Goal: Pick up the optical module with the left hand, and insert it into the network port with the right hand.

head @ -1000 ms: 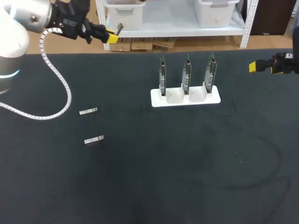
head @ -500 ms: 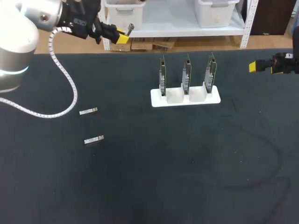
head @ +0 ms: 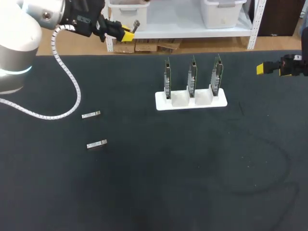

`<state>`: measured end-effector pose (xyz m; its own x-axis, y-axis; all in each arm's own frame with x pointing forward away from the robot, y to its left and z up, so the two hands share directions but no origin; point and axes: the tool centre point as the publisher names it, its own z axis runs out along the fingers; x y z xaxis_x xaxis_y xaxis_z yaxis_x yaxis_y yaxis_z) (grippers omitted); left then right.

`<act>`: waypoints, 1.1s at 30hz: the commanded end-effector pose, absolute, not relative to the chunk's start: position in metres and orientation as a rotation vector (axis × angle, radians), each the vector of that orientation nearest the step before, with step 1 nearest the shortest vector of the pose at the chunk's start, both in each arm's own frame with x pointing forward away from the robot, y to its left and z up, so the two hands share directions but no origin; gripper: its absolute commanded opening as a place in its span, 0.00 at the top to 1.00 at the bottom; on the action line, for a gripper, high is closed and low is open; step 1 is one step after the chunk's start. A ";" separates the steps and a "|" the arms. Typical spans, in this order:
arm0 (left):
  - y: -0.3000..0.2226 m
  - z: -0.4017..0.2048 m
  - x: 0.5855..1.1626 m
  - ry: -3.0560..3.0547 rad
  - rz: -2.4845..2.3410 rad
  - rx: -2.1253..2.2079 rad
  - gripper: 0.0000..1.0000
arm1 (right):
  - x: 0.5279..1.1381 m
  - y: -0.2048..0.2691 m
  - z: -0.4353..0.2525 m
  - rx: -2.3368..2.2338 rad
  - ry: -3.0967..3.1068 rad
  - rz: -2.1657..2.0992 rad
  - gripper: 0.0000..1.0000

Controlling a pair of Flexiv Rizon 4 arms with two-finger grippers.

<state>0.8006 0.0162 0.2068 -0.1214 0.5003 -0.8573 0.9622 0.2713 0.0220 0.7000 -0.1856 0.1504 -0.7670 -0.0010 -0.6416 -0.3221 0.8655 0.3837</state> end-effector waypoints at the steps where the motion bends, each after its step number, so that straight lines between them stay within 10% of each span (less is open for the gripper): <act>1: 0.002 0.204 0.798 1.674 -0.786 1.313 1.00 | 0.700 -0.185 0.151 -0.230 2.376 0.633 0.00; 33: -0.063 0.189 0.776 1.457 -1.064 1.279 1.00 | 0.700 -0.185 0.151 -0.230 2.376 0.633 0.00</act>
